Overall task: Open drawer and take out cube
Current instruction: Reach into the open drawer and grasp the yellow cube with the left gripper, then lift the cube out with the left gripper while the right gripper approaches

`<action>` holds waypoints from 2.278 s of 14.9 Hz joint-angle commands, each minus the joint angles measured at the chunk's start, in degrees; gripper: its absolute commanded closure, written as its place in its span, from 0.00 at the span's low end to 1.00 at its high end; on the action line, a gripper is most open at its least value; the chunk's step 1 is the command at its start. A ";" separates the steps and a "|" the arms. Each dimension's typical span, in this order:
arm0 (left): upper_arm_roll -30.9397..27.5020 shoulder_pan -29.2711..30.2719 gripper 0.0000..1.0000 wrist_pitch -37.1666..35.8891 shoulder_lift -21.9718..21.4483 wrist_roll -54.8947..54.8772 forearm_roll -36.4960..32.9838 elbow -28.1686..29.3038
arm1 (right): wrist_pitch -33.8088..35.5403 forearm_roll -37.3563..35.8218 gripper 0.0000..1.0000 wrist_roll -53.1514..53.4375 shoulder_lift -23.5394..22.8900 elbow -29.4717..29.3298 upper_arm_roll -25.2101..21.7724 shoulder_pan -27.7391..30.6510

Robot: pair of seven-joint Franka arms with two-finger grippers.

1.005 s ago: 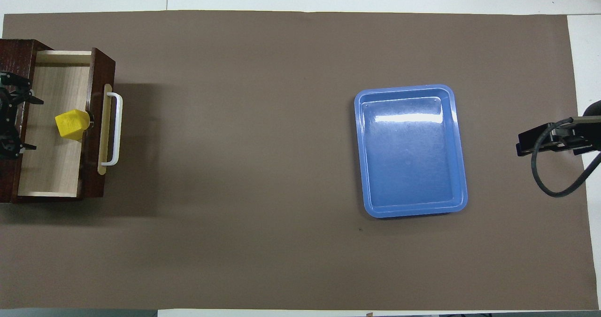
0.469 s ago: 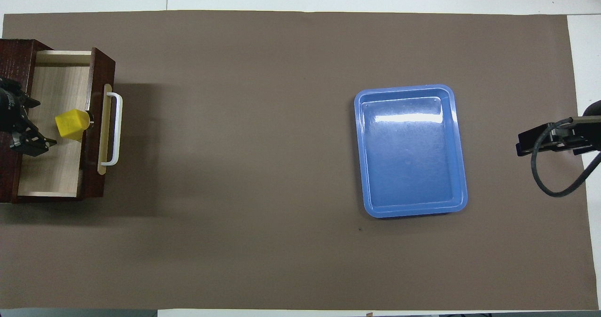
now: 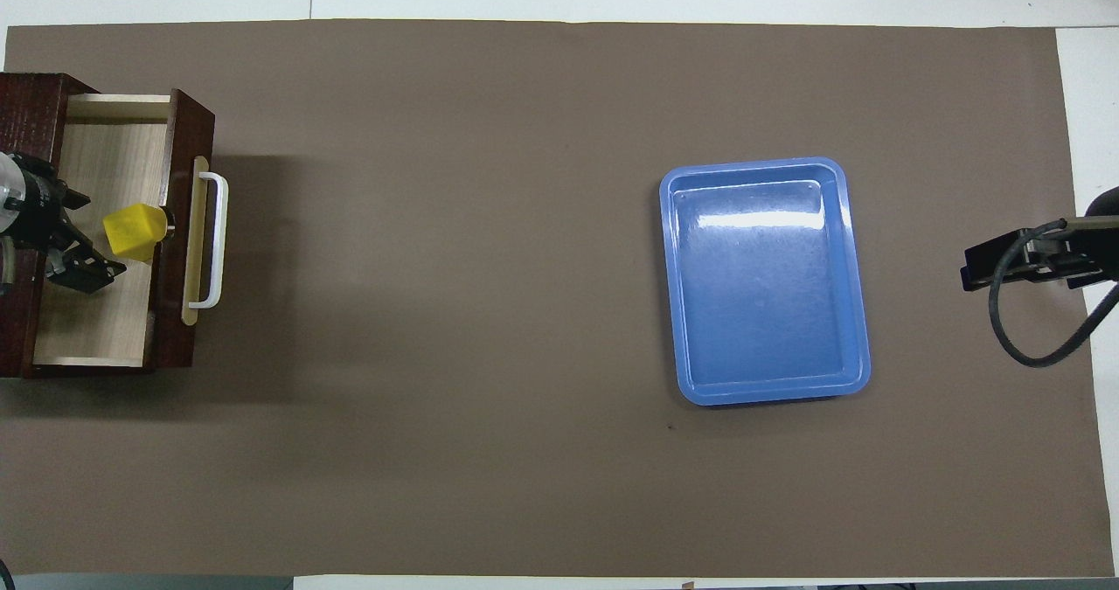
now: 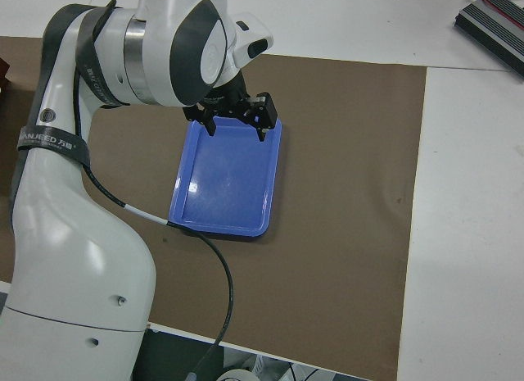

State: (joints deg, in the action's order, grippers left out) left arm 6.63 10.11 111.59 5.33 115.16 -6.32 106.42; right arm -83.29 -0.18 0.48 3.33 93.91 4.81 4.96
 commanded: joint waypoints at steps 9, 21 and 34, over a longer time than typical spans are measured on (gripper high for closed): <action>-0.04 -0.18 0.08 3.46 -0.14 0.33 1.05 3.53 | -0.12 -0.87 0.00 -1.00 1.42 1.54 0.73 1.11; 0.05 -0.36 1.00 -3.36 2.22 -1.51 1.05 -4.25 | -0.03 -0.87 0.00 -1.00 1.42 1.54 0.73 1.19; 1.19 -16.24 1.00 -17.90 4.16 -17.25 2.36 -21.52 | 0.32 -0.08 0.00 -1.18 1.33 1.36 0.38 1.90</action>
State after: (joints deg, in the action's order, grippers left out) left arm 8.55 -2.36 94.54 8.45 100.24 -3.39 86.04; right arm -83.29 -0.19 0.47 3.34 93.94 4.56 5.89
